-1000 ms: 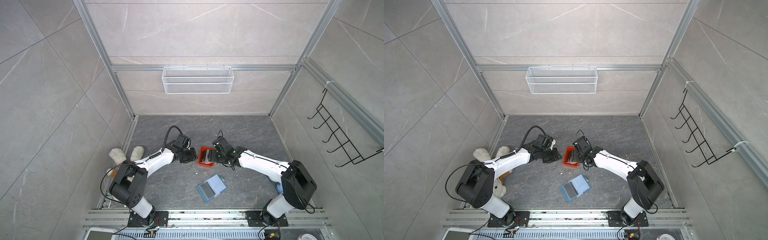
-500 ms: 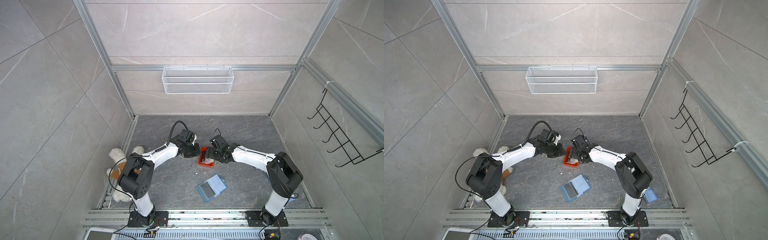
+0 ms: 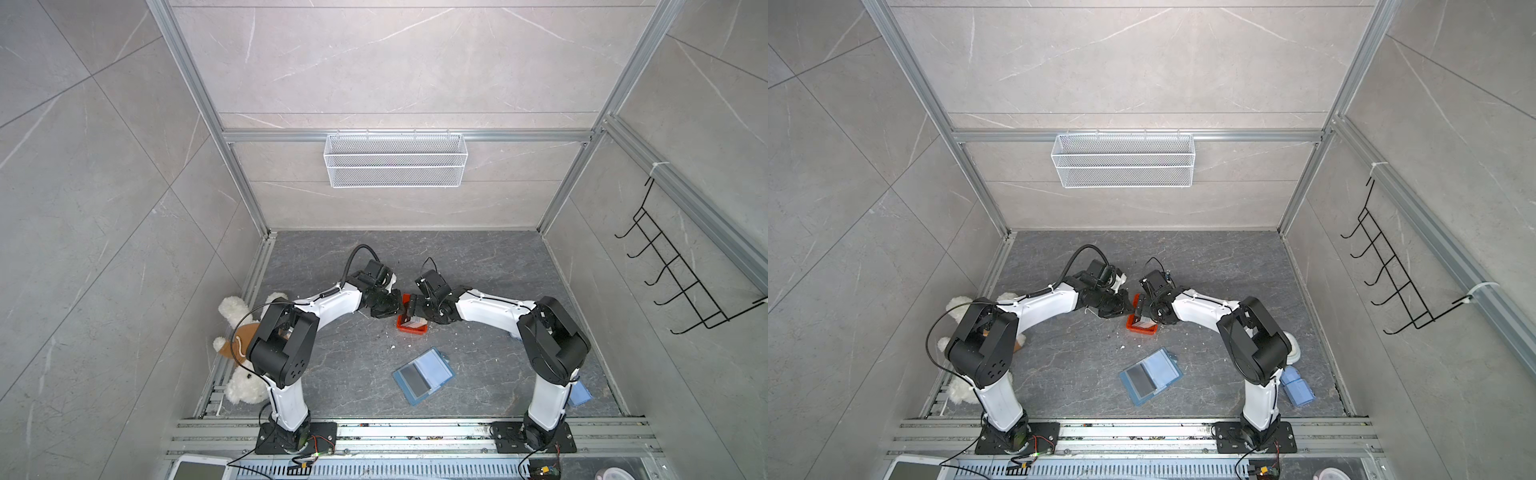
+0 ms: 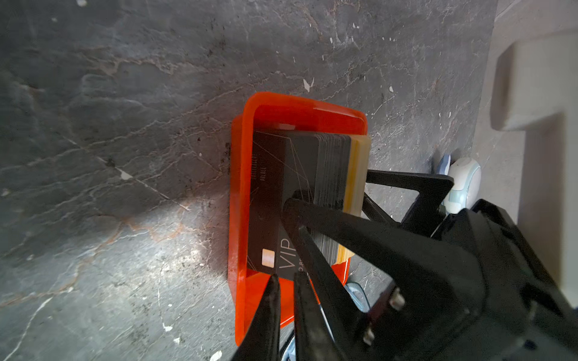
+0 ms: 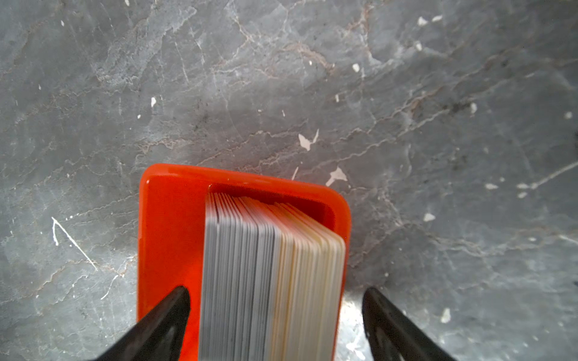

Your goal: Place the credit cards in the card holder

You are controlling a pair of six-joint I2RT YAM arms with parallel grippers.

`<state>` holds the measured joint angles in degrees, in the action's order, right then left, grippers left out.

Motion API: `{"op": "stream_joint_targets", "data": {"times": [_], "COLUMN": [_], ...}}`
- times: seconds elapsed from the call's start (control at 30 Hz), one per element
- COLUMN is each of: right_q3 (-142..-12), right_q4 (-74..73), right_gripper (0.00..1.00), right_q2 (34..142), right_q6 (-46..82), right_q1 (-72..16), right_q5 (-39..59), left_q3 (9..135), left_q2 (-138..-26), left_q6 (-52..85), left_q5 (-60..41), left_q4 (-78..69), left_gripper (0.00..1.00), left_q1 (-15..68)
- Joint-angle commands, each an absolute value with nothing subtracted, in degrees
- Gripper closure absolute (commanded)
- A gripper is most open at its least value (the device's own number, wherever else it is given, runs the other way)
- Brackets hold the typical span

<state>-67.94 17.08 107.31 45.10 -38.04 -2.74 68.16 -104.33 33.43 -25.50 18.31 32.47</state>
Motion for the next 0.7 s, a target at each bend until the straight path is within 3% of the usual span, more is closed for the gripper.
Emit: {"op": "stream_joint_targets", "data": {"times": [0.0, 0.67], "right_q3": [-66.6, -62.3], "right_q4": [16.7, 16.4], "right_gripper": [0.13, 0.16], "right_q2": [106.4, 101.4], "right_q6": [45.7, 44.0], "right_q1": [-37.6, -36.6], "right_q5": [-3.3, -2.9], "left_q3": [70.4, 74.2], "left_q2": [-105.7, -110.5], "left_q6": [32.1, 32.0], "left_q5": [-27.8, -29.3], "left_q4": [18.6, 19.0], "left_gripper": [0.86, 0.83], "left_q1": [32.3, 33.4]}}
